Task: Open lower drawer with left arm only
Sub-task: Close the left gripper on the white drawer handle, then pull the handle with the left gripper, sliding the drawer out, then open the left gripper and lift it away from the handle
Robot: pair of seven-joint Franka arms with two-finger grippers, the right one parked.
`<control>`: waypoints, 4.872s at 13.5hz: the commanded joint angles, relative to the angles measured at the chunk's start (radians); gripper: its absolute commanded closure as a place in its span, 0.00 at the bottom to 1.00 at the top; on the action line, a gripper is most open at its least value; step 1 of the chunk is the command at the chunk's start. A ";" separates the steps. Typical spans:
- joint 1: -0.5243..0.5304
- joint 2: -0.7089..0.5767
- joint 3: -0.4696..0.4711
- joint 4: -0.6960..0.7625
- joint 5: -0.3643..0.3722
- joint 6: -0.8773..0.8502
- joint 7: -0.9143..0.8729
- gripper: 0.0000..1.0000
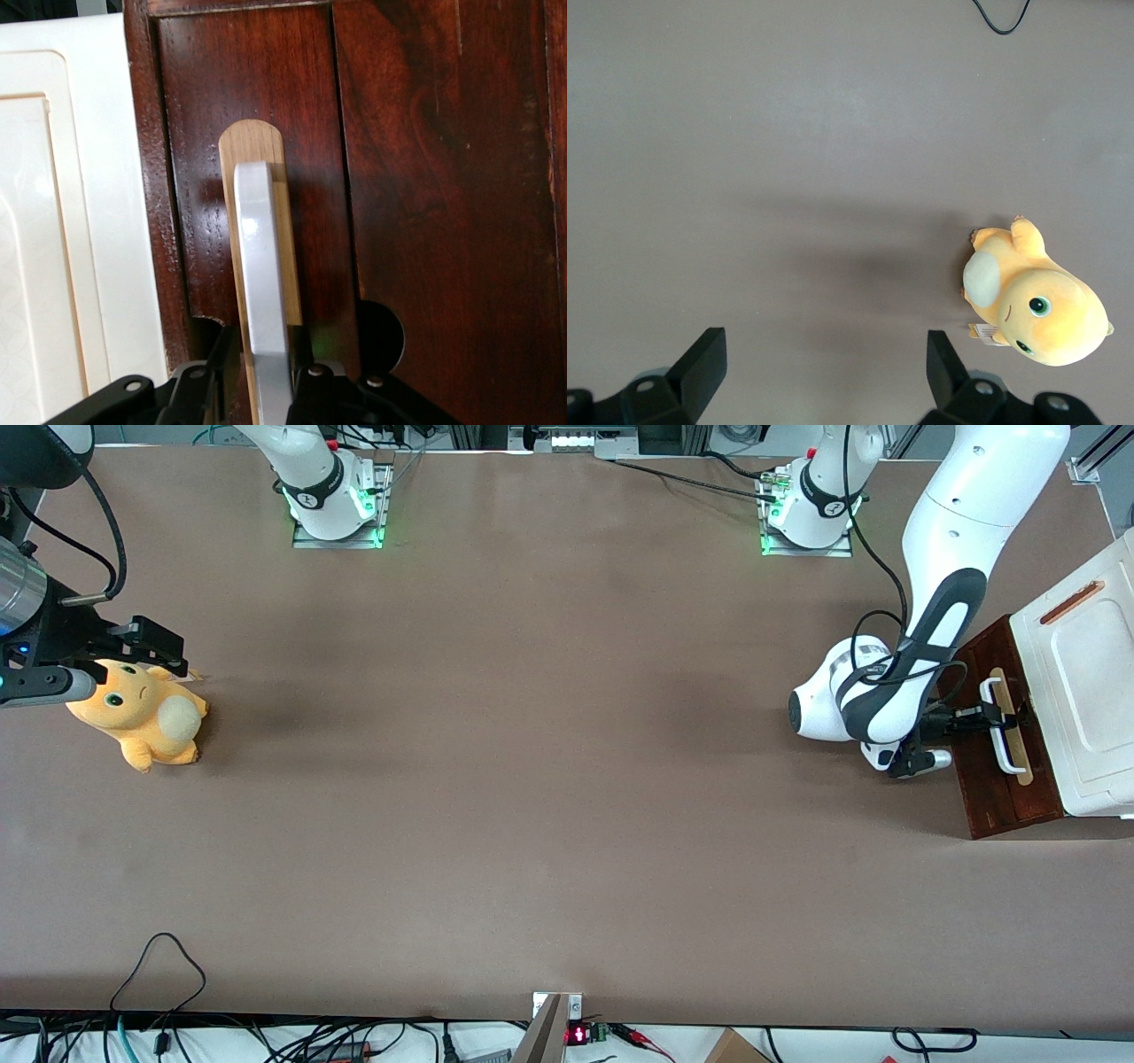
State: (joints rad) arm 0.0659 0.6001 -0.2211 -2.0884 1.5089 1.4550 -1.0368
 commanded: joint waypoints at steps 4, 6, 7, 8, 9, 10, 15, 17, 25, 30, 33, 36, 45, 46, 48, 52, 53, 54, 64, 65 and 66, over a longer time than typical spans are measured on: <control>-0.003 0.001 0.005 -0.007 0.024 -0.010 -0.009 0.85; -0.003 0.001 0.005 -0.007 0.024 -0.010 -0.009 0.84; -0.003 0.001 0.005 -0.008 0.024 -0.010 -0.009 0.85; -0.003 0.001 0.005 -0.009 0.024 -0.010 -0.009 0.91; -0.003 -0.002 0.005 -0.009 0.024 -0.010 -0.009 0.97; -0.005 -0.005 0.005 -0.009 0.024 -0.010 -0.009 1.00; -0.050 -0.010 -0.004 -0.005 0.024 -0.010 -0.008 1.00; -0.070 -0.016 -0.029 -0.007 0.022 -0.013 -0.005 1.00; -0.107 -0.028 -0.144 0.001 -0.038 -0.010 0.037 1.00; -0.115 -0.026 -0.164 0.002 -0.061 -0.010 0.037 0.93; -0.101 -0.034 -0.161 0.004 -0.064 -0.010 0.046 0.00; -0.087 -0.065 -0.159 0.028 -0.133 0.002 0.057 0.00; -0.040 -0.330 -0.150 0.264 -0.737 0.217 0.468 0.00; -0.037 -0.364 -0.127 0.310 -0.854 0.220 0.538 0.00; -0.035 -0.413 -0.055 0.393 -1.089 0.213 0.618 0.00; -0.037 -0.522 0.136 0.426 -1.451 0.212 1.030 0.00; -0.035 -0.537 0.175 0.423 -1.505 0.212 1.110 0.00; -0.035 -0.555 0.193 0.413 -1.523 0.212 1.156 0.00; -0.035 -0.568 0.198 0.429 -1.520 0.173 1.161 0.00; -0.037 -0.566 0.195 0.442 -1.511 0.173 1.150 0.00; -0.037 -0.565 0.191 0.453 -1.507 0.171 1.149 0.00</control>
State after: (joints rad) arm 0.0328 0.0453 -0.0277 -1.6583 0.0040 1.6495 0.1017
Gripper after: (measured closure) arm 0.000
